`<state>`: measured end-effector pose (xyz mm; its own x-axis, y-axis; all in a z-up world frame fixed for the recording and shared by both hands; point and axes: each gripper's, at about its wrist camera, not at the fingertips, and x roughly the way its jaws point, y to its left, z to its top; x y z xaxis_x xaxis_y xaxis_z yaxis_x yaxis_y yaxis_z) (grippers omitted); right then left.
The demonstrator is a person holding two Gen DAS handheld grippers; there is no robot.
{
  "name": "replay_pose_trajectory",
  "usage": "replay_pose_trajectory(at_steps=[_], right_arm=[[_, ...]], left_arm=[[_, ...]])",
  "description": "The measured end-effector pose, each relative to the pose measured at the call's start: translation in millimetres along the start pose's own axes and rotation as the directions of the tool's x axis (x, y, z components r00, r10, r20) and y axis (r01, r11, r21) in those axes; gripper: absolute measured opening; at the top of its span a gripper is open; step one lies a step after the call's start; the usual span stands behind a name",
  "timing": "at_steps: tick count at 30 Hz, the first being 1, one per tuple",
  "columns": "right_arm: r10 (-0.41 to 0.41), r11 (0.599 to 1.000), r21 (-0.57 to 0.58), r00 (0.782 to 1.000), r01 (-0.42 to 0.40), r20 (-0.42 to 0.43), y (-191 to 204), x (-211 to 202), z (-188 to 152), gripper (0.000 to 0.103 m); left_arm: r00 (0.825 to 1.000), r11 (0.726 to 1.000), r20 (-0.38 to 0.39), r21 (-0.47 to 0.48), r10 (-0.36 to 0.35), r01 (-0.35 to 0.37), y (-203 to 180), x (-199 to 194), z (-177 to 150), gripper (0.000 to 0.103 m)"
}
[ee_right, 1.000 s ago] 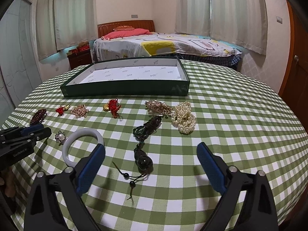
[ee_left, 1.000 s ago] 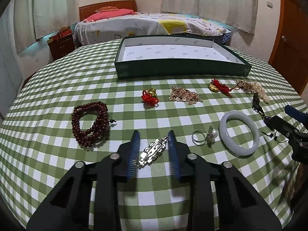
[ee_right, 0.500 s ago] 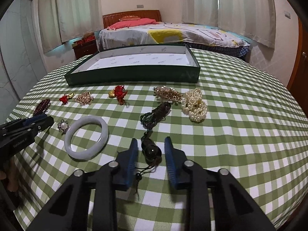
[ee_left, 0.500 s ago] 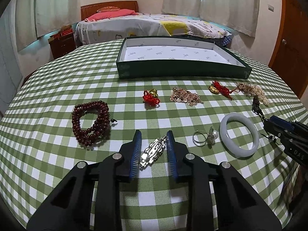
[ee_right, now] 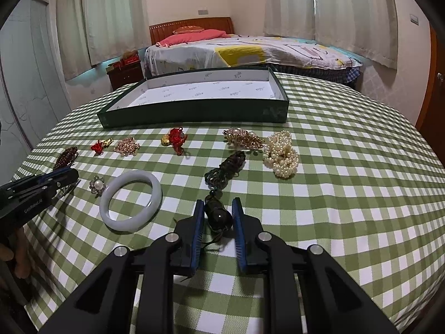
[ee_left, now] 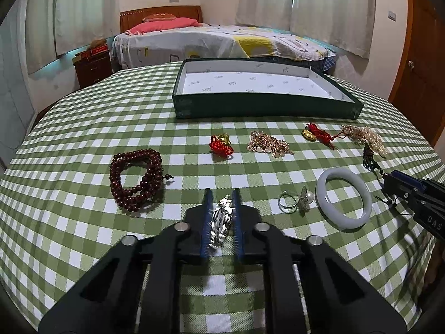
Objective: Organize jewelry
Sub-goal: 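Lift both held pieces and carry them over the green box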
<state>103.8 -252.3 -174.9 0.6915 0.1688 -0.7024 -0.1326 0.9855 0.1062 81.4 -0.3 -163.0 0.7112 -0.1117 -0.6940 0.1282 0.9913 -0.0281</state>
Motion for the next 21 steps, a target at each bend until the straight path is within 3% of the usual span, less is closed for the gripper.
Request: replay_pose_trajectory(at_steps=[8, 11, 12, 17, 19, 21], right_arm=[[0.004, 1.0, 0.001, 1.0, -0.004, 0.003, 1.1, -3.2, -0.2, 0.021], [0.006, 1.0, 0.001, 1.0, -0.006, 0.001, 0.9, -2.5, -0.8, 0.021], [0.006, 1.0, 0.001, 1.0, -0.006, 0.0, 1.1, -2.1, -1.0, 0.021], [0.011, 1.0, 0.005, 1.0, -0.011, -0.005, 0.7, -1.2, -1.3, 0.021], [0.012, 1.0, 0.008, 1.0, -0.012, -0.006, 0.0, -1.4, -1.5, 0.021], [0.013, 1.0, 0.012, 1.0, -0.013, -0.008, -1.1, -1.5, -1.8, 0.021]], left_arm=[[1.0, 1.0, -0.009, -0.019, -0.006, 0.006, 2.1, 0.6, -0.4, 0.016], [1.0, 0.999, 0.015, -0.046, 0.009, -0.009, 6.5, -6.8, -0.9, 0.053], [1.0, 0.999, 0.025, -0.051, 0.013, -0.012, 7.2, -9.5, -1.1, 0.053], [1.0, 1.0, -0.007, -0.026, 0.004, -0.004, 3.0, -9.2, -5.1, 0.051], [1.0, 1.0, -0.021, -0.011, -0.003, 0.003, 0.4, -6.7, -6.3, 0.039], [0.999, 1.0, -0.038, 0.007, -0.011, 0.012, -2.6, -3.4, -8.4, 0.018]])
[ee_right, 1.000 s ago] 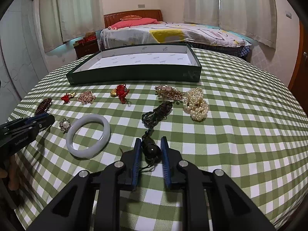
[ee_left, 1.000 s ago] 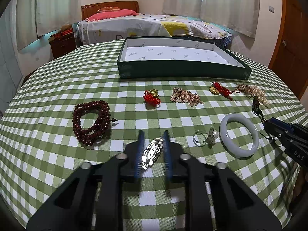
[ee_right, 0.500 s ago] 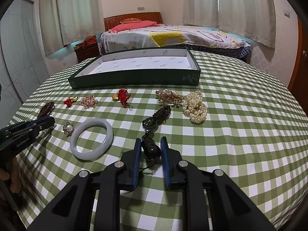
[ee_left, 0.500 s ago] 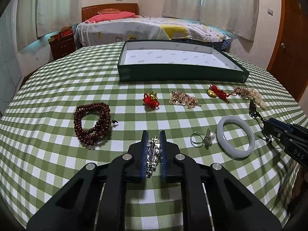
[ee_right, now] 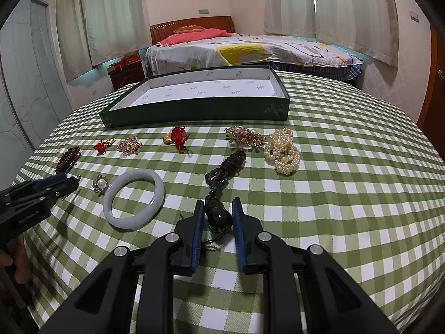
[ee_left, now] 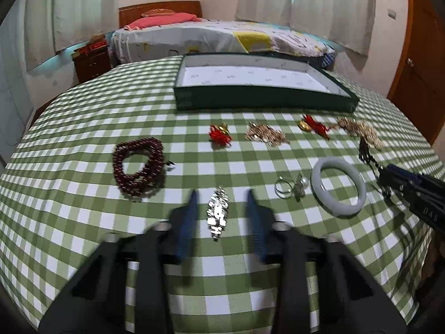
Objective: Organize jewelry
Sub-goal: 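Lift both held pieces and carry them over the green box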
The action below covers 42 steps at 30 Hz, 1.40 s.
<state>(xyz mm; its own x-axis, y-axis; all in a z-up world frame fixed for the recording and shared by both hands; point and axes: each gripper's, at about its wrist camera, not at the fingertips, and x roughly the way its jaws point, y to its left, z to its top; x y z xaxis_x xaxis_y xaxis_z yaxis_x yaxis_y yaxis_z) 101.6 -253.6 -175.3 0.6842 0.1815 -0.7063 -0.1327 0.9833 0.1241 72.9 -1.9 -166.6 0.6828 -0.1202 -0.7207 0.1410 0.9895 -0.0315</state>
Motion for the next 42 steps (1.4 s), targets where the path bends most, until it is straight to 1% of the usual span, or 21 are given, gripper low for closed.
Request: replay_pose_trajectory(at_steps=[3, 12, 18, 25, 29, 37, 42], right_arm=[[0.001, 1.0, 0.005, 1.0, -0.001, -0.001, -0.7, -0.6, -0.4, 0.021], [0.004, 1.0, 0.001, 1.0, -0.004, 0.014, 0.0, -5.0, 0.3, 0.021], [0.007, 1.0, 0.01, 0.998, -0.008, 0.06, 1.5, -17.0, 5.6, 0.021], [0.024, 1.0, 0.009, 0.994, -0.025, 0.11, 6.5, -32.0, 20.3, 0.021], [0.033, 0.999, 0.004, 0.989, -0.034, 0.146, 8.7, -40.5, 30.9, 0.021], [0.04, 0.999, 0.006, 0.979, -0.042, 0.198, 8.9, -50.5, 50.0, 0.021], [0.038, 0.999, 0.008, 0.967, -0.041, 0.251, 7.0, -51.4, 74.1, 0.021]], left_arm=[[1.0, 1.0, -0.003, 0.023, -0.01, 0.01, -4.1, 0.8, -1.8, 0.016], [1.0, 1.0, 0.026, 0.02, 0.004, -0.004, -4.0, -6.2, -1.1, 0.016], [0.998, 1.0, 0.059, 0.021, 0.016, -0.017, -4.1, -14.8, 5.0, 0.016], [0.994, 1.0, 0.11, 0.01, 0.007, -0.008, -6.9, -29.6, 23.7, 0.016], [0.991, 1.0, 0.132, -0.006, -0.015, 0.016, -8.7, -35.3, 36.6, 0.016], [0.986, 0.999, 0.165, -0.016, -0.026, 0.029, -10.1, -36.8, 58.4, 0.016], [0.978, 0.999, 0.206, -0.014, -0.033, 0.037, -12.4, -37.4, 82.8, 0.016]])
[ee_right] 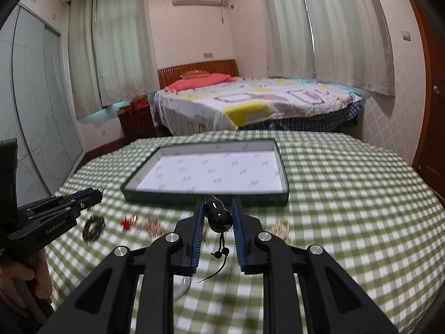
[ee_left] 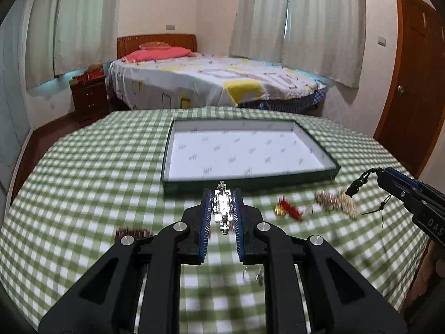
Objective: Organize jewelry
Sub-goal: 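Lift both held pieces and carry them over the green box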
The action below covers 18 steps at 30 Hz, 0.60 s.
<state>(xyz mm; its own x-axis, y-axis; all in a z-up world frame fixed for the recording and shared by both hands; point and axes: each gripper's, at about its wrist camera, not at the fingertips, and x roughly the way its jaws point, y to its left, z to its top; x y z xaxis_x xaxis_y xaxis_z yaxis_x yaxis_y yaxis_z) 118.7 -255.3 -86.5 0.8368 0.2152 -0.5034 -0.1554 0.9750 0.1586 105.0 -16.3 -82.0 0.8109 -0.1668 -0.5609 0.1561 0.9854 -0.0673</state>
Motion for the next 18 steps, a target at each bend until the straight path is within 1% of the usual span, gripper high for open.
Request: replay_pose_trajectory(at_steps=[7, 11, 13, 15, 18], right_arm=[[-0.016, 1.0, -0.002, 0.995, 0.017, 0.097, -7.4, 24.8, 50.8, 0.021], [-0.03, 0.999, -0.008, 0.993, 0.031, 0.115, -9.4, 48.4, 68.0, 0.021], [-0.034, 0.999, -0.008, 0.994, 0.035, 0.106, -11.3, 62.8, 70.8, 0.021], [-0.042, 0.999, -0.008, 0.995, 0.043, 0.085, -14.6, 82.1, 69.7, 0.021], [-0.051, 0.999, -0.002, 0.997, 0.052, 0.049, -19.1, 103.9, 62.0, 0.021]], left_arm=[[0.996, 1.0, 0.094, 0.015, -0.003, 0.002, -6.4, 16.0, 49.7, 0.016], [0.993, 1.0, 0.118, 0.024, 0.003, -0.005, -8.6, 38.0, 72.7, 0.016], [0.994, 1.0, 0.112, 0.027, 0.011, -0.014, -9.3, 54.6, 78.8, 0.016], [0.996, 0.999, 0.09, 0.025, 0.022, -0.024, -8.6, 74.0, 80.2, 0.016], [0.998, 0.999, 0.039, 0.01, 0.04, -0.04, -5.1, 107.0, 74.5, 0.016]])
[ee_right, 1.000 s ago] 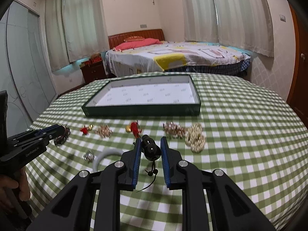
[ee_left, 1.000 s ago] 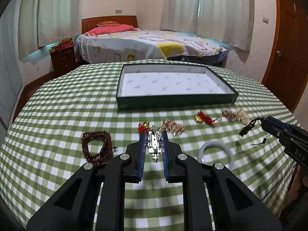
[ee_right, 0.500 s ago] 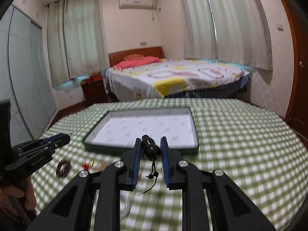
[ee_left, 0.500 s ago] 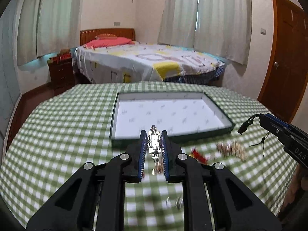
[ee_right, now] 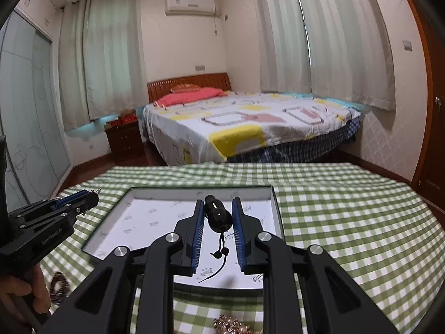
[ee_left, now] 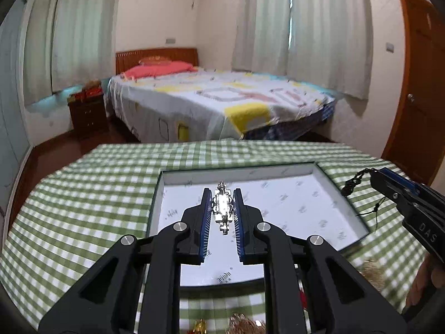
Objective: Organize jewelry
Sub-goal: 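Lift both held pieces and carry them over the green box, then open both tools to drop the brooch and pendant into the box, then withdraw both tools from the box back toward the jewelry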
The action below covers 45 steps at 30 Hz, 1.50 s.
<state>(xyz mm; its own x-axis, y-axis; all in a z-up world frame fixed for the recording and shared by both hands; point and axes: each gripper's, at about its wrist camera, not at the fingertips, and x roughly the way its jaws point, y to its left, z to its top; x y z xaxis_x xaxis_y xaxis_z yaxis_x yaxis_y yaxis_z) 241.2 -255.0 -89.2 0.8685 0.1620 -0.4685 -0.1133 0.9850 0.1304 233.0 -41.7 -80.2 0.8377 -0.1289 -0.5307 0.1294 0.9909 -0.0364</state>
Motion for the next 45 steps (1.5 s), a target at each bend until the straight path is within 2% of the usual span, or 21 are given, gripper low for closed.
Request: replay_pose_trajectory(at_steps=[9, 15, 18, 19, 20, 23, 25, 30, 37, 41, 45], right_arm=[[-0.036, 0.999, 0.002, 0.991, 0.036, -0.126, -12.7, 51.8, -20.1, 0.021], [-0.036, 0.999, 0.002, 0.973, 0.037, -0.23, -15.1, 74.9, -27.4, 0.021], [-0.042, 0.999, -0.002, 0.966, 0.044, -0.254, -16.0, 80.4, -30.5, 0.021], [-0.041, 0.999, -0.001, 0.964, 0.042, -0.262, -16.6, 82.2, -31.2, 0.021], [-0.037, 0.999, 0.003, 0.962, 0.04, -0.272, -17.4, 83.6, -31.6, 0.021], [-0.042, 0.999, 0.015, 0.96, 0.048, -0.275, -21.3, 83.4, -31.7, 0.027], [-0.045, 0.998, 0.02, 0.961, 0.052, -0.272, -23.3, 81.9, -31.7, 0.039], [-0.045, 0.999, 0.018, 0.968, 0.051, -0.247, -22.9, 68.9, -28.6, 0.04], [-0.038, 0.999, 0.018, 0.984, 0.042, -0.173, -13.1, 21.2, -23.5, 0.04], [-0.043, 0.999, -0.002, 0.989, 0.043, -0.139, -1.5, -6.8, -28.5, 0.04], [-0.044, 0.999, -0.026, 0.992, 0.042, -0.122, 9.8, -34.0, -40.2, 0.044]], left_arm=[[0.988, 0.998, -0.152, -0.047, 0.024, -0.032, 11.7, 66.3, -20.2, 0.016], [0.97, 0.998, -0.242, -0.06, 0.009, -0.025, 11.9, 90.4, -28.1, 0.016], [0.962, 0.998, -0.272, -0.062, 0.011, -0.029, 12.3, 96.9, -33.5, 0.016], [0.96, 0.997, -0.279, -0.068, 0.01, -0.03, 13.1, 97.1, -34.0, 0.017], [0.96, 0.997, -0.279, -0.074, 0.009, -0.031, 13.6, 97.4, -33.9, 0.023], [0.961, 0.996, -0.276, -0.083, 0.012, -0.036, 14.4, 97.6, -33.2, 0.049], [0.963, 0.996, -0.269, -0.088, 0.007, -0.032, 14.7, 95.6, -33.1, 0.05], [0.973, 0.996, -0.23, -0.086, 0.003, -0.023, 14.5, 76.7, -26.9, 0.061], [0.996, 0.998, -0.085, -0.064, -0.001, -0.005, 9.6, 11.3, -23.7, 0.061], [1.0, 0.999, -0.026, -0.052, 0.012, -0.014, 7.2, -26.0, -32.0, 0.061], [1.0, 0.998, -0.01, -0.055, 0.017, -0.017, 5.9, -50.9, -45.0, 0.062]])
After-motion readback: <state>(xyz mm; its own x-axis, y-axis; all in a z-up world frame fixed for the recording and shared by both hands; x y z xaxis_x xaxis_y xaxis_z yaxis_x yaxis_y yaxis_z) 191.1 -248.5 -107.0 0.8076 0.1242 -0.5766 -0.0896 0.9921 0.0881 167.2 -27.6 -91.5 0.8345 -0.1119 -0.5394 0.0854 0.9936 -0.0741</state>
